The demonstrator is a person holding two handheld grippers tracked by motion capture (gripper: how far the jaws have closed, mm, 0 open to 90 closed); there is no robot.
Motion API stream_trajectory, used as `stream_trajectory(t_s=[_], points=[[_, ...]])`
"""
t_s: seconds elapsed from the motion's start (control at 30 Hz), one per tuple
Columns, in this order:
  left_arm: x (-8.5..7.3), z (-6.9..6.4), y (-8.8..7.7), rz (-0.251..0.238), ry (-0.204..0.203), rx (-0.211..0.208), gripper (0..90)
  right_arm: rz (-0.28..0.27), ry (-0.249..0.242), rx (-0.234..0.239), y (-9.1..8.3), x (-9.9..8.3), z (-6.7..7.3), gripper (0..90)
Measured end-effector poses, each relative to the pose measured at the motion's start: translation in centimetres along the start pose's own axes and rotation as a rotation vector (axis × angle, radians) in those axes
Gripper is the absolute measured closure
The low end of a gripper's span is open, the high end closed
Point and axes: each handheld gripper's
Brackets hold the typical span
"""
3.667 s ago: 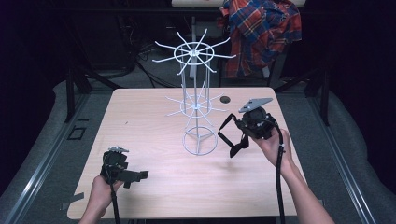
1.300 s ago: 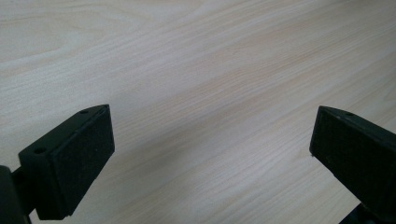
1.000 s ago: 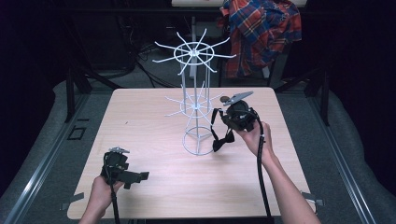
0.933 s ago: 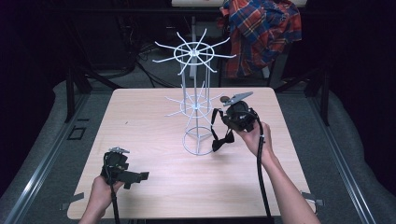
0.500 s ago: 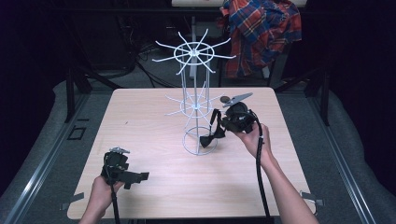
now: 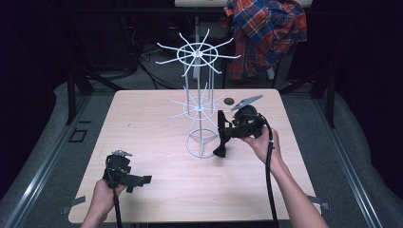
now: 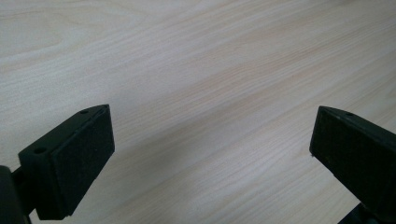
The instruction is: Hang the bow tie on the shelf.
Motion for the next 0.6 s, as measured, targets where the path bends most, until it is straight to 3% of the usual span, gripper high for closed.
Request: stream_trajectory(t_s=[0.37, 0.6], points=[[0.0, 0.0, 0.1, -0.001, -0.004, 0.001, 0.1, 0.047, -0.023, -0.014, -1.6, -1.4, -0.1, 30.2], [0.0, 0.0, 0.1, 0.003, -0.004, 0.002, 0.0, 0.047, -0.029, -0.008, -3.1, -2.7, -0.1, 19.0]])
Point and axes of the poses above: each handheld gripper's, and its own axes: y roughly forward along the jaws, x roughly out of its top, z roughly to its left, and after that the axes turned 13 degrees about y, right-handed
